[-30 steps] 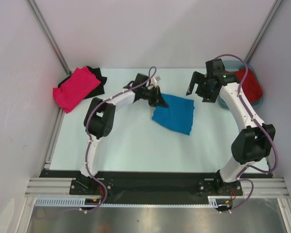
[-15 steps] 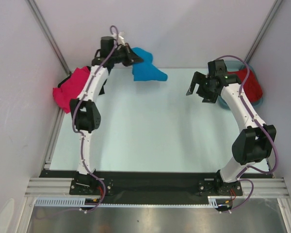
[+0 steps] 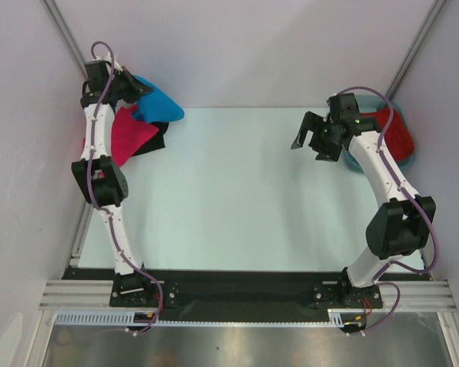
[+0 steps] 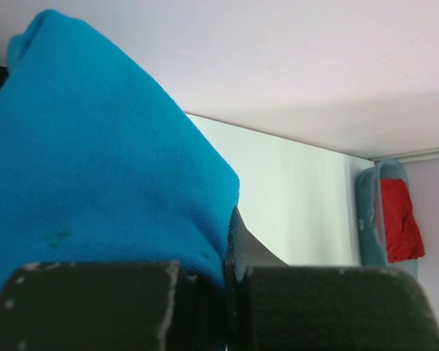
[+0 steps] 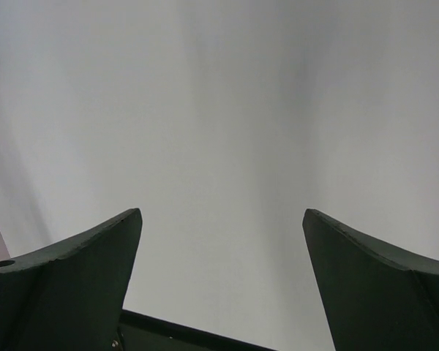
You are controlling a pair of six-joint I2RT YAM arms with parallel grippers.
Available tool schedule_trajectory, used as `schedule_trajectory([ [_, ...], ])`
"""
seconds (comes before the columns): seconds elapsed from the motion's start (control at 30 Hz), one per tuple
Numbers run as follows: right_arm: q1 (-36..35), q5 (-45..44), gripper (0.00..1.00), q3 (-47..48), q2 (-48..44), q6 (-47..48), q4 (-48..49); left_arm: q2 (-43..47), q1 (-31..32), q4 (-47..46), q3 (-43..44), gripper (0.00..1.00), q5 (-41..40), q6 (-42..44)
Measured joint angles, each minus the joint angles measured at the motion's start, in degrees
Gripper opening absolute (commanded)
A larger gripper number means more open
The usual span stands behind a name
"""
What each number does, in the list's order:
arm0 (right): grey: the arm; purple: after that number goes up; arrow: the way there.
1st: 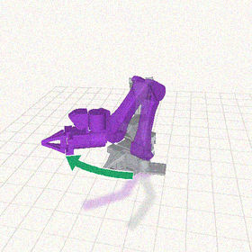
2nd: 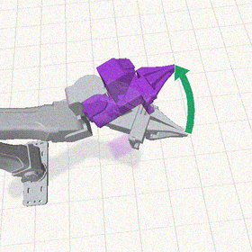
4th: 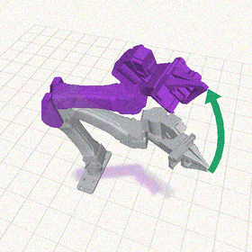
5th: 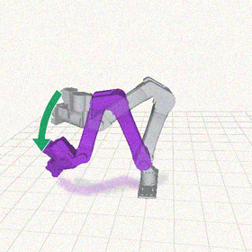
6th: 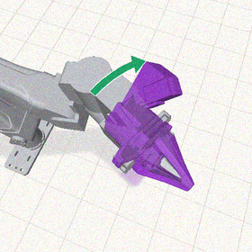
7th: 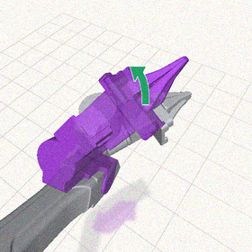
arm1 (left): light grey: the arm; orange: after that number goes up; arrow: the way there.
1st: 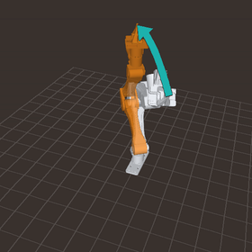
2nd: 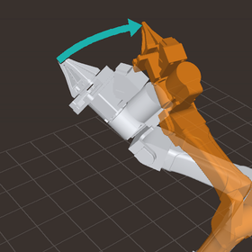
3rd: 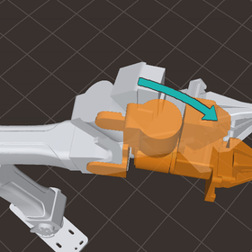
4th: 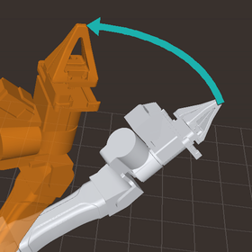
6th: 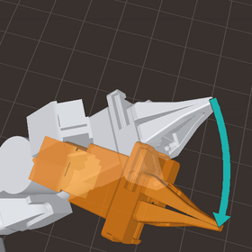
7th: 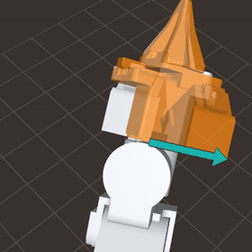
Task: Fold and stack the t-shirts
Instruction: Neatly place the folded tshirt to the corner
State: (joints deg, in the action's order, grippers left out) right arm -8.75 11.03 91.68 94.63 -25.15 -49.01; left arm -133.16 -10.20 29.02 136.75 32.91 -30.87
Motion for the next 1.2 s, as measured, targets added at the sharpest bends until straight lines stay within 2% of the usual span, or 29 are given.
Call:
schedule_trajectory([
  [0.3, 0.0, 1.4, 1.0, -0.6, 0.2, 0.0, 0.1, -0.4, -1.2, -0.5, 2.8, 0.0, 3.9, -1.4],
  [0.53, 0.2, 2.0, 1.0, -0.9, 1.2, 0.0, 0.2, -1.1, -1.2, -11.6, 5.0, 0.0, 13.7, -8.7],
  [0.67, 0.3, 2.0, 1.0, -0.9, 1.4, 0.0, 0.2, -1.4, -1.4, -13.1, 4.5, 0.0, 13.6, -8.8],
  [0.93, 0.3, 2.0, 1.0, -0.9, 1.4, 0.0, 0.4, -0.4, -4.0, -6.7, -0.6, 0.0, -2.1, 4.2],
  [1.03, 0.3, 2.1, 1.0, -0.9, 1.4, 0.0, 0.5, 1.0, -4.9, -3.3, -5.1, 0.0, -9.6, 9.2],
  [1.2, 0.3, 2.3, 1.0, -0.9, 1.5, 0.0, 0.5, 5.7, -5.4, 1.0, -13.6, 0.0, -17.0, 14.5],
])
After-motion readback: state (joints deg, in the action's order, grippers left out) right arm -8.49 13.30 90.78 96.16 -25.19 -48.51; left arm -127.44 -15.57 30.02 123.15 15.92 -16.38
